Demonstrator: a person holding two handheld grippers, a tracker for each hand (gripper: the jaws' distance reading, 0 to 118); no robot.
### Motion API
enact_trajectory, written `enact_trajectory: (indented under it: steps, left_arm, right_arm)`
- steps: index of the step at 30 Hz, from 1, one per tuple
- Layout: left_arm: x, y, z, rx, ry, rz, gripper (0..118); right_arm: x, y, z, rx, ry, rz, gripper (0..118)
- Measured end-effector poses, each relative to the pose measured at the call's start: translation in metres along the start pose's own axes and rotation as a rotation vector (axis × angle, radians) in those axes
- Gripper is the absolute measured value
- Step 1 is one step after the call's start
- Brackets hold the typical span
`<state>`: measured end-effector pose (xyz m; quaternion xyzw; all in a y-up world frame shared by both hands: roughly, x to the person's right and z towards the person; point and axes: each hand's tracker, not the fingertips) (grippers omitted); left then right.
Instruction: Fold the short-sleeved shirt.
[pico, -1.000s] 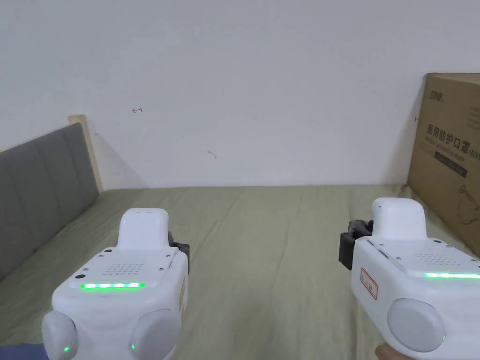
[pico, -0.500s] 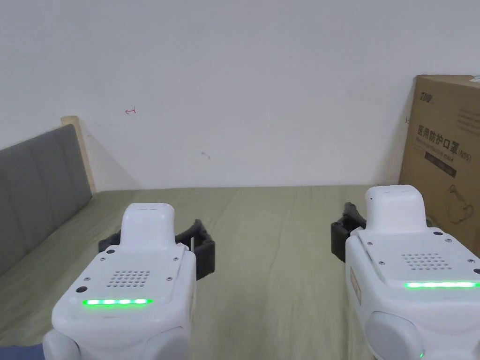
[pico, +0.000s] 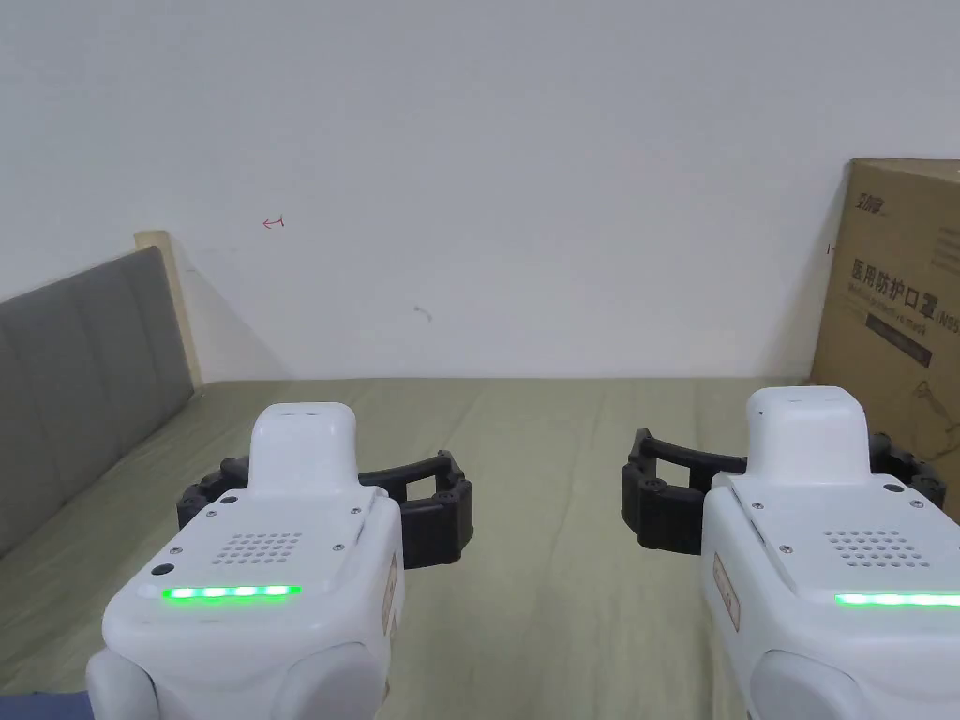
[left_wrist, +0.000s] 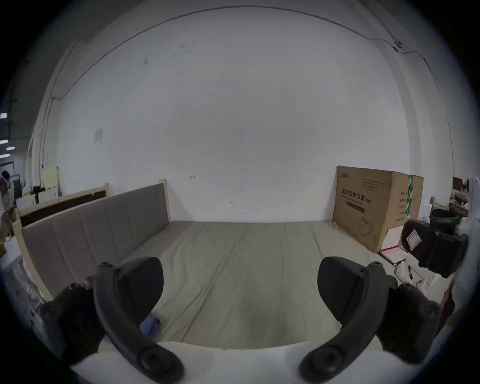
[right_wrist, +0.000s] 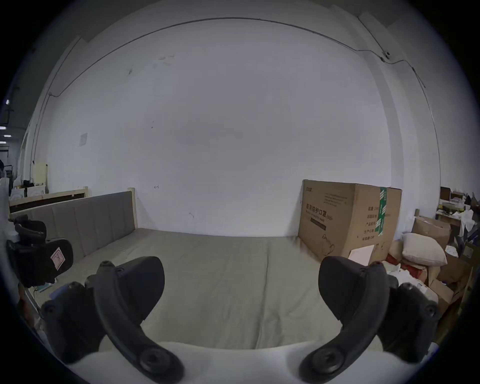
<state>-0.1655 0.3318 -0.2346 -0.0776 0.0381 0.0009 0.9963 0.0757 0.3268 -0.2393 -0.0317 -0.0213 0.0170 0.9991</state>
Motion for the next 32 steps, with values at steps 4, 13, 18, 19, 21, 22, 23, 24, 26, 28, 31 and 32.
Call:
enact_trajectory:
  steps: [4,13,18,19,21,22,23,24,26,28,31,32]
  left_arm:
    - [-0.002,-0.004,-0.006,-0.011,0.025,-0.008,118]
    - [0.0,-0.012,-0.01,0.007,-0.004,-0.001,118]
    - [-0.006,-0.015,-0.016,-0.005,-0.01,0.015,118]
    - [-0.005,-0.015,-0.016,-0.002,-0.005,0.0,118]
    - [-0.004,-0.013,-0.014,-0.005,-0.012,-0.017,118]
    - [-0.004,-0.011,-0.013,-0.014,-0.02,-0.013,118]
    - [-0.004,-0.01,-0.013,-0.021,-0.027,0.001,118]
    - [-0.005,-0.01,-0.013,-0.02,-0.031,0.015,118]
    - [-0.006,-0.013,-0.015,-0.023,-0.002,0.042,118]
    - [-0.01,-0.017,-0.018,-0.038,0.022,0.019,118]
    - [-0.014,-0.021,-0.018,-0.025,0.018,0.013,118]
    - [-0.014,-0.021,-0.017,-0.02,0.019,0.01,118]
  right_arm:
    - [0.001,0.0,-0.001,-0.008,0.008,0.0,117]
    - [0.003,-0.005,-0.005,-0.032,0.005,-0.007,117]
    - [0.008,-0.012,-0.007,-0.052,-0.002,0.0,117]
    - [0.009,-0.013,-0.007,-0.057,-0.002,-0.004,117]
    - [0.01,-0.014,-0.008,-0.061,-0.001,-0.018,117]
    - [0.011,-0.014,-0.008,-0.063,-0.001,-0.022,117]
    - [0.011,-0.013,-0.009,-0.064,-0.002,-0.027,117]
    - [0.012,-0.013,-0.009,-0.064,-0.002,-0.033,117]
    - [0.012,-0.013,-0.009,-0.067,0.0,-0.038,117]
    - [0.012,-0.014,-0.008,-0.066,0.002,-0.032,117]
    - [0.011,-0.016,-0.007,-0.059,-0.012,-0.013,117]
    - [0.011,-0.016,-0.007,-0.06,-0.011,-0.014,117]
